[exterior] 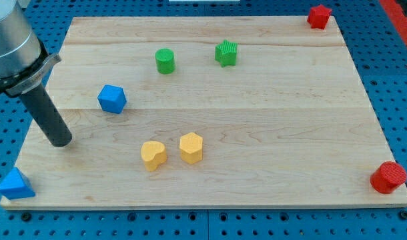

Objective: Move the green circle left and up a bit

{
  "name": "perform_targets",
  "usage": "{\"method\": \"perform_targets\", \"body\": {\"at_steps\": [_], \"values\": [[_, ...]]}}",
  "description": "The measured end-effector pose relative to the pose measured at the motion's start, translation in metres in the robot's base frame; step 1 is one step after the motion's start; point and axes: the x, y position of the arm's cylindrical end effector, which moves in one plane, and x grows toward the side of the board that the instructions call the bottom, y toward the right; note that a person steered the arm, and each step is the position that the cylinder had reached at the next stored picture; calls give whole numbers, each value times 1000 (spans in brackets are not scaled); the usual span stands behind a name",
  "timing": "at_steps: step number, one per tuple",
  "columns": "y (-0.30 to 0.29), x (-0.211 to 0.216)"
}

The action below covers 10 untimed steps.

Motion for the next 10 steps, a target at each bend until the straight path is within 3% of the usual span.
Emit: {"method": "perform_targets", "body": {"at_steps": [2, 5, 10], "values": [[100, -2], [211, -110], [177, -176]]}}
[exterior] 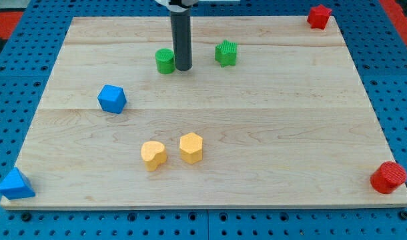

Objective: Move the green circle left and up a bit

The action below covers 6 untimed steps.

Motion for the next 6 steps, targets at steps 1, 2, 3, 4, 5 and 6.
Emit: {"method": "perform_targets", "body": {"at_steps": [1, 2, 3, 4, 5, 6], "values": [[-24, 0], [-38, 0], [-40, -2], [-40, -10], [-45, -17], [-55, -20]]}}
